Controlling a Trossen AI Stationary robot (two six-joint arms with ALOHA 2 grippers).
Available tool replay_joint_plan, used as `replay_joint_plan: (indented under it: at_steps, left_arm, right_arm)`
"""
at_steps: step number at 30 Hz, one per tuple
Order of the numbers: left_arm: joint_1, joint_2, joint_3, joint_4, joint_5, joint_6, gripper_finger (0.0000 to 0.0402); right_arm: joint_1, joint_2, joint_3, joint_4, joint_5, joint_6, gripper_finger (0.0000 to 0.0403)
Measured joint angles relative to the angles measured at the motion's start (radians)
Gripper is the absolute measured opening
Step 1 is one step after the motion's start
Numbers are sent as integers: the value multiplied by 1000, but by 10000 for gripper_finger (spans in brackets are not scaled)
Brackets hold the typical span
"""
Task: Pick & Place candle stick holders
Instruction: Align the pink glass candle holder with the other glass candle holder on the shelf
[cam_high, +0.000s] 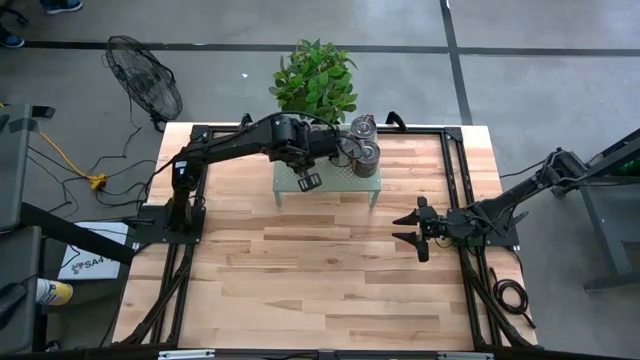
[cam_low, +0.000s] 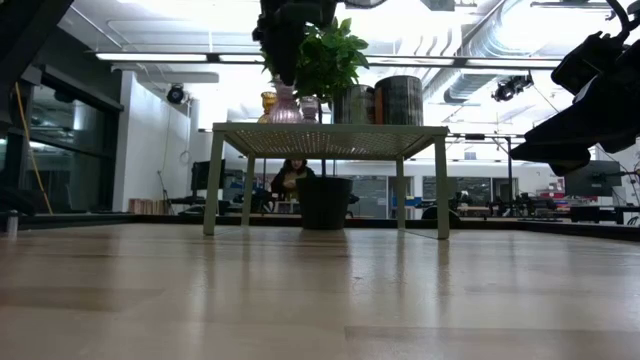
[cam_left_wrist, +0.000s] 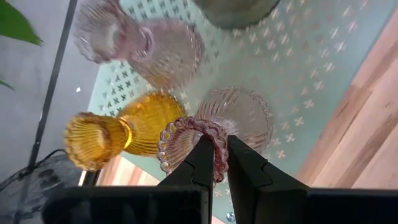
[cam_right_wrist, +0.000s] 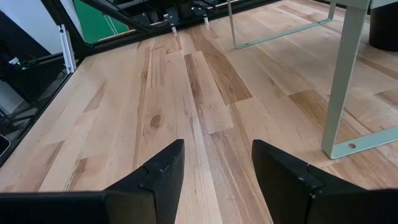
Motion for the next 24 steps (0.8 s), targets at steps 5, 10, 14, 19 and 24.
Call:
replay_joint_plan:
  at_steps: [5,10,14,19,24]
  left_arm:
    - [0,0,-37,-1,-16,4,17]
    - [0,0,-38,18,-19,20,17]
    - [0,0,-38,19,-10,21,17]
    - [0,0,-39,29,-11,20,33]
    - [0,1,-41,34,-13,25,90]
  right_arm:
    - [0,0,0,0,0,0,183]
    - [0,0,0,0,0,0,183]
    - [0,0,0,0,0,0,183]
    - [0,0,0,0,0,0,183]
    - [0,0,0,0,0,0,183]
